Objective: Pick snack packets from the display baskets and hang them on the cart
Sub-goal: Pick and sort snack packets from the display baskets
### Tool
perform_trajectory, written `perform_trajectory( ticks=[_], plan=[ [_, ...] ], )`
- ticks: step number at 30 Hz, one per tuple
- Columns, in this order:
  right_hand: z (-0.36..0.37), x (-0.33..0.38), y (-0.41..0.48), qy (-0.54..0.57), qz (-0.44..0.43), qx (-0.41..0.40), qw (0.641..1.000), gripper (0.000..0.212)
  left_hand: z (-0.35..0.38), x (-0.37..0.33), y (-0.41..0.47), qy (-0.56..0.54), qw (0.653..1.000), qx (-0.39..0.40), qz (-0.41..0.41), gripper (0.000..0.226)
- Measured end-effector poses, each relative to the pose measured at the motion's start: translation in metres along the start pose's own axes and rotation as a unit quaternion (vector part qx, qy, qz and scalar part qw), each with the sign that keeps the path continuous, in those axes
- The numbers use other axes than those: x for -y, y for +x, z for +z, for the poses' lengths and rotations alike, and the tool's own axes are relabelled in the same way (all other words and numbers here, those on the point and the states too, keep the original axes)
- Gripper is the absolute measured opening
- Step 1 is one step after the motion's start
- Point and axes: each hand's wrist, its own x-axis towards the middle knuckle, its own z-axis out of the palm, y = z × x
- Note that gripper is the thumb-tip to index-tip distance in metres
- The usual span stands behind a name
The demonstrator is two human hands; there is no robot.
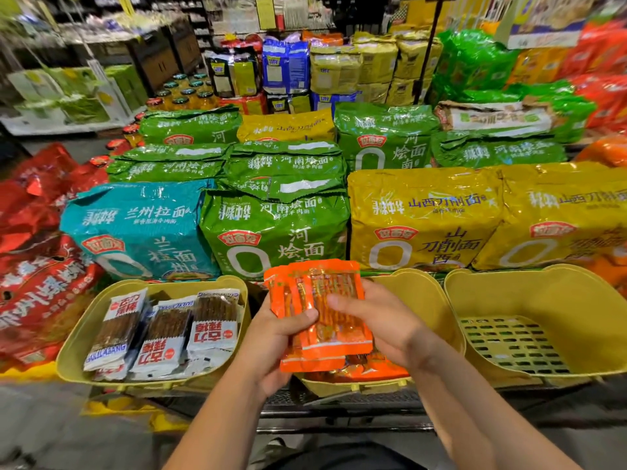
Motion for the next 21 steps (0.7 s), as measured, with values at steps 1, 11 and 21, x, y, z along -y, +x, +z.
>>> perform_trajectory(
  ticks=[1,11,21],
  plan=[
    [0.0,-0.003,0.0,-0.007,-0.003,-0.009,1.0,0.052,0.002,0.0,-0.001,0.01,1.0,-0.001,0.007,0.054],
    [-0.013,-0.006,0.003,0.018,0.012,-0.002,1.0,0.049,-0.004,-0.004,0.005,0.043,0.996,-0.057,0.049,0.054],
    [-0.067,-0.001,0.015,-0.259,-0.006,-0.154,0.953,0.021,-0.023,-0.017,0.004,-0.027,0.989,-0.12,0.081,0.032]
  ],
)
